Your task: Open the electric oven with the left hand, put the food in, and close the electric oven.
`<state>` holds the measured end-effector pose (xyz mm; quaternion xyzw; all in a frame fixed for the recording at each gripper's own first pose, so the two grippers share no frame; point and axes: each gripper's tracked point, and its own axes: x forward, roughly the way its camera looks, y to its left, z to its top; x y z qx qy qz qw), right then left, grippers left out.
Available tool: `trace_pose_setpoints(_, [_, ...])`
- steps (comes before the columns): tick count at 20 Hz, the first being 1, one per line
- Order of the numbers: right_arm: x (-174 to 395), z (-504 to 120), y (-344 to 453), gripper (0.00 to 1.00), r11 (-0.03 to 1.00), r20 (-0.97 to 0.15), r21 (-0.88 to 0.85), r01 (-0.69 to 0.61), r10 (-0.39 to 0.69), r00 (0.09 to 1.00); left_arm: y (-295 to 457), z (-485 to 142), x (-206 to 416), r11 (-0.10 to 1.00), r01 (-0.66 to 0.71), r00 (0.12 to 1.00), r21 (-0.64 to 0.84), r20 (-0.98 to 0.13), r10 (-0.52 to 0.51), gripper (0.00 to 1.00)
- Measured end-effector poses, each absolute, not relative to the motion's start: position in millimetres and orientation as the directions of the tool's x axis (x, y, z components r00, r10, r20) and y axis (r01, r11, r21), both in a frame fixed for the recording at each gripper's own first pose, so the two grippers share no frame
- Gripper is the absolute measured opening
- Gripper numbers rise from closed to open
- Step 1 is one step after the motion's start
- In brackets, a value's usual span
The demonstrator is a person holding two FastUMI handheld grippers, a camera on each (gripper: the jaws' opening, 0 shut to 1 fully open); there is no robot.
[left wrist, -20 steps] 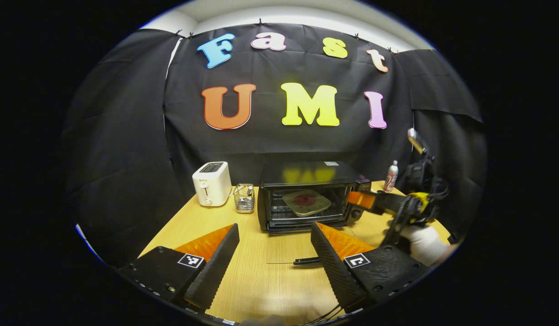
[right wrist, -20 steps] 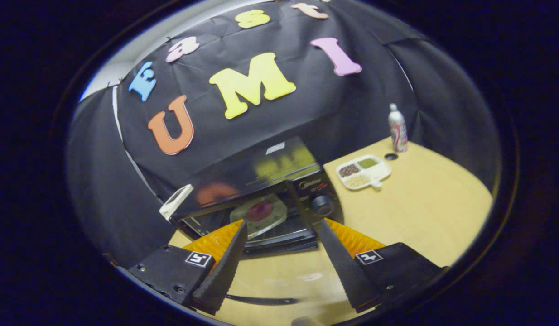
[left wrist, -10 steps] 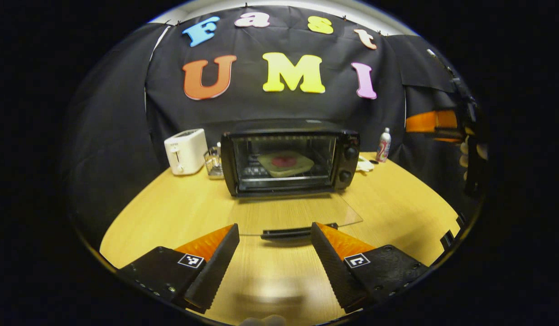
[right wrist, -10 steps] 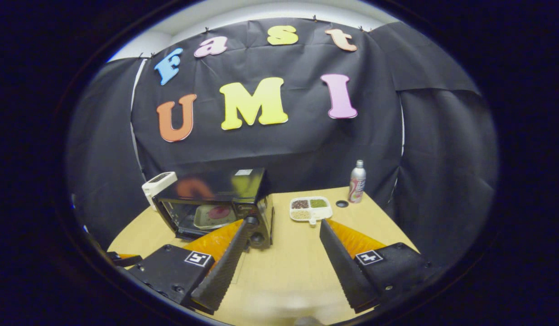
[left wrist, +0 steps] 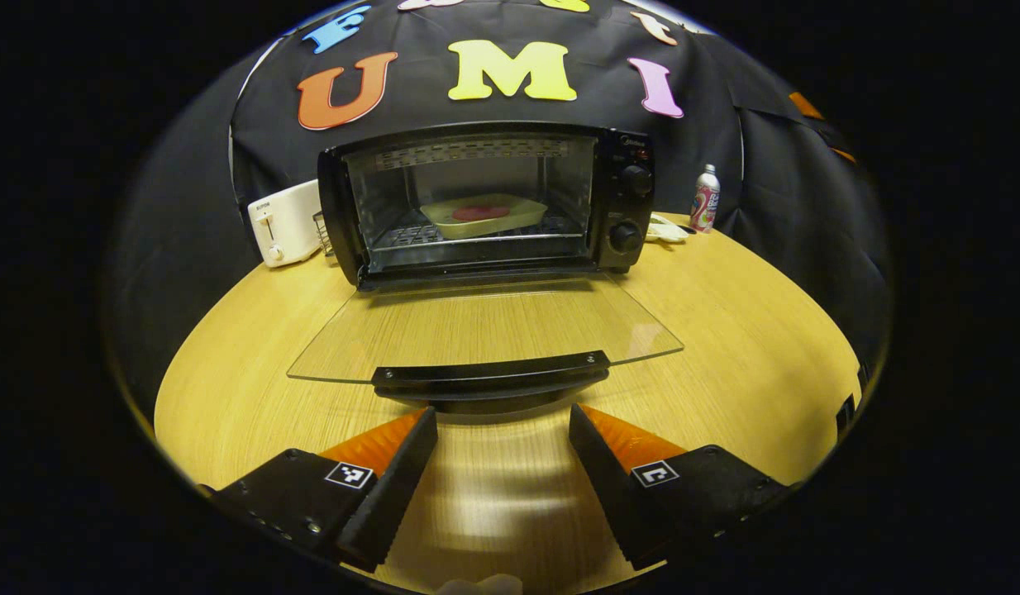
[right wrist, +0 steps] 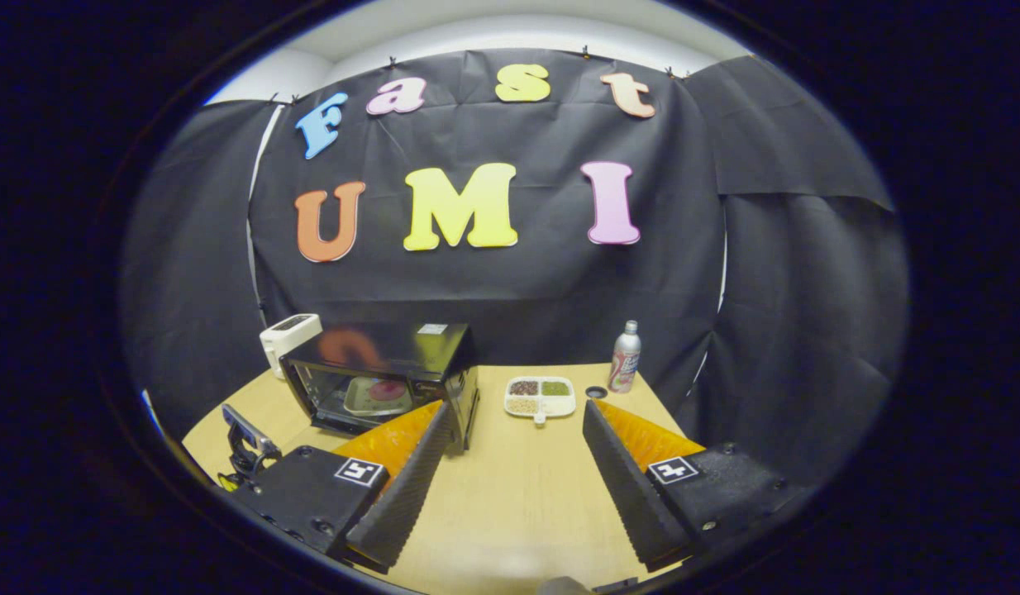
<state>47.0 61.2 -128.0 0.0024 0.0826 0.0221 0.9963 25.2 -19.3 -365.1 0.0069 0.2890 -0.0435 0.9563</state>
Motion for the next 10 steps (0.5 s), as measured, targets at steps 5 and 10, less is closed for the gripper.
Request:
trace_pose_setpoints(5, [50,-128,56,0.96,0.998,-0.185,0.055,-0.039,0.049,0.982,-14,-354,36,0.998,0.064,0.837,-0.009,-0.544,-0.058,0.98])
trace_pose_setpoints(10, [53,-122,62,0.97,0.998,-0.183,0.049,-0.051,0.059,0.981,-13,-320,44,0.998,0.070,0.870,-0.007,-0.489,-0.064,0.99])
